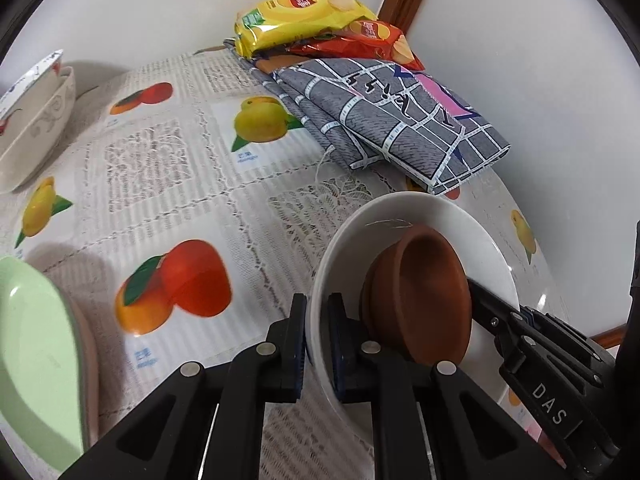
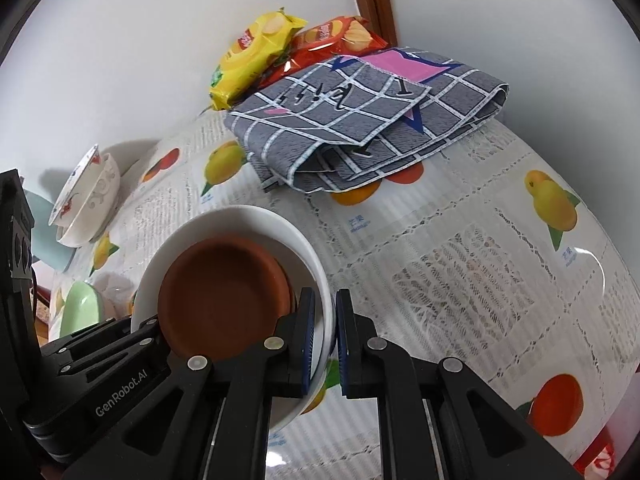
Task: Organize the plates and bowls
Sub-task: 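Lift the white bowl with both grippers and carry it over the green plate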
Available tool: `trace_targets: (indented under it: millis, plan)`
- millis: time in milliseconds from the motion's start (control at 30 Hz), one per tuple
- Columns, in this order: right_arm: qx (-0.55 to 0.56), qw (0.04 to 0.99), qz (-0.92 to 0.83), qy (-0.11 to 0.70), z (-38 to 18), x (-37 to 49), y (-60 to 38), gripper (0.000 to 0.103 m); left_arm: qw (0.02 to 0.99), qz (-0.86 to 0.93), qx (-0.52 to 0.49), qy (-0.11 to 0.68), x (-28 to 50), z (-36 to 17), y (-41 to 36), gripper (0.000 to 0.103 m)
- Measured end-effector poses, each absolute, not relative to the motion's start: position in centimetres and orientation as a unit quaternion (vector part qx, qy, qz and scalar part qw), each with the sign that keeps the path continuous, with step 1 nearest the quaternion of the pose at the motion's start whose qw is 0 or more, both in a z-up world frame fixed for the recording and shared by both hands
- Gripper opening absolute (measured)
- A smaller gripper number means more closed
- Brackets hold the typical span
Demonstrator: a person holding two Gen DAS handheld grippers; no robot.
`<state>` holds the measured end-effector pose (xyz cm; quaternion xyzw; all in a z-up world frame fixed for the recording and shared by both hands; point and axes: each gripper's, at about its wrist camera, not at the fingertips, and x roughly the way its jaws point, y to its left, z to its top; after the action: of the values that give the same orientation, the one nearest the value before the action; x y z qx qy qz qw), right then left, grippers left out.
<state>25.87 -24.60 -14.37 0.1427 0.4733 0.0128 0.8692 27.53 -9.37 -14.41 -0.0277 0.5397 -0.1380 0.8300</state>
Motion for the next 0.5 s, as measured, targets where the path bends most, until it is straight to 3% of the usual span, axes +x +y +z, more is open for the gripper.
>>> trace_targets:
  millis: [500]
  plan:
    - [0.146,0.878,0.031,0.456,-11.0,23.9,-22.8,0.010,0.842,-0.127,-0.033,0.523,25.6,-10.9,-7.5,0.011]
